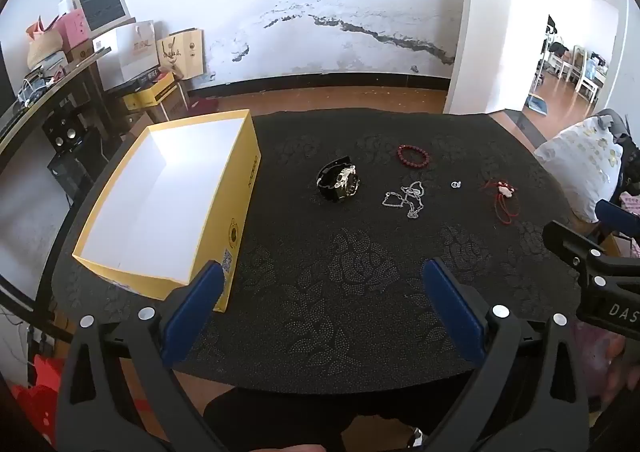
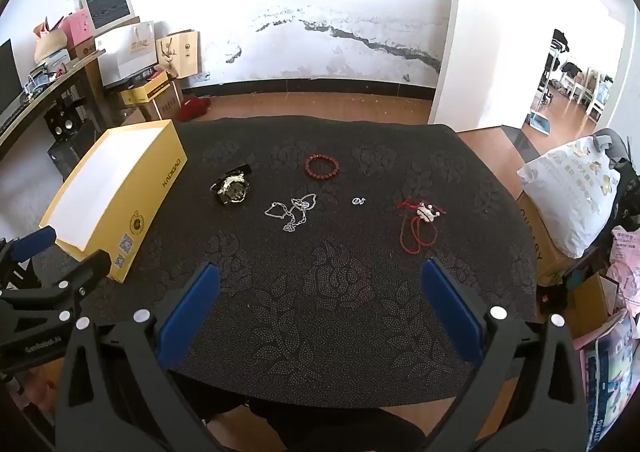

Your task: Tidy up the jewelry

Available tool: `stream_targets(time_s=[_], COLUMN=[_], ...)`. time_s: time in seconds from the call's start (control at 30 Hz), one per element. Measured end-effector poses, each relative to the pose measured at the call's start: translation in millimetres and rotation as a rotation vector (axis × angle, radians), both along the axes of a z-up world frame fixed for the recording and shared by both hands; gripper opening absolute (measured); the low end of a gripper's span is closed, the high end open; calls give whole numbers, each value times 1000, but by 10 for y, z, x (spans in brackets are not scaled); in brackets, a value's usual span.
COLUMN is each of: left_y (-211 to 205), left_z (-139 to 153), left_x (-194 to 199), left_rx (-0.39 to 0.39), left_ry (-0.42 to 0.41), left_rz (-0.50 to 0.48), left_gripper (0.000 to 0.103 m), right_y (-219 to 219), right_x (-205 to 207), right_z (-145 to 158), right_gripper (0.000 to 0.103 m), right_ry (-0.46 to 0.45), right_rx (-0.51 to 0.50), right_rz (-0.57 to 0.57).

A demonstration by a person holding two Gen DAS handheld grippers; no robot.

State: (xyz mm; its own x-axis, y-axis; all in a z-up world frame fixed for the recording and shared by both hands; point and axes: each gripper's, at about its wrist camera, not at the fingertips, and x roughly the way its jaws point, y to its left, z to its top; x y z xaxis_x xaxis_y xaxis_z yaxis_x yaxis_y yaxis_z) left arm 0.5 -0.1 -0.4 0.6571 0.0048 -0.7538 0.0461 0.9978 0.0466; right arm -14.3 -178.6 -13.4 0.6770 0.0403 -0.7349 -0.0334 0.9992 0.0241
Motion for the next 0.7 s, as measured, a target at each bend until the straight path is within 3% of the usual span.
stream_targets(time_s=[0.7], left_y=[20], left_z=[-10], left_x=[-17], left_rx=[8], left_ry=[-6], left_rz=[0], left_gripper=[97], right_y=[37], right_x=[-12], right_z=[16], right_gripper=[97], right_ry=[-6], right_rx=[-5], right_rz=[-2])
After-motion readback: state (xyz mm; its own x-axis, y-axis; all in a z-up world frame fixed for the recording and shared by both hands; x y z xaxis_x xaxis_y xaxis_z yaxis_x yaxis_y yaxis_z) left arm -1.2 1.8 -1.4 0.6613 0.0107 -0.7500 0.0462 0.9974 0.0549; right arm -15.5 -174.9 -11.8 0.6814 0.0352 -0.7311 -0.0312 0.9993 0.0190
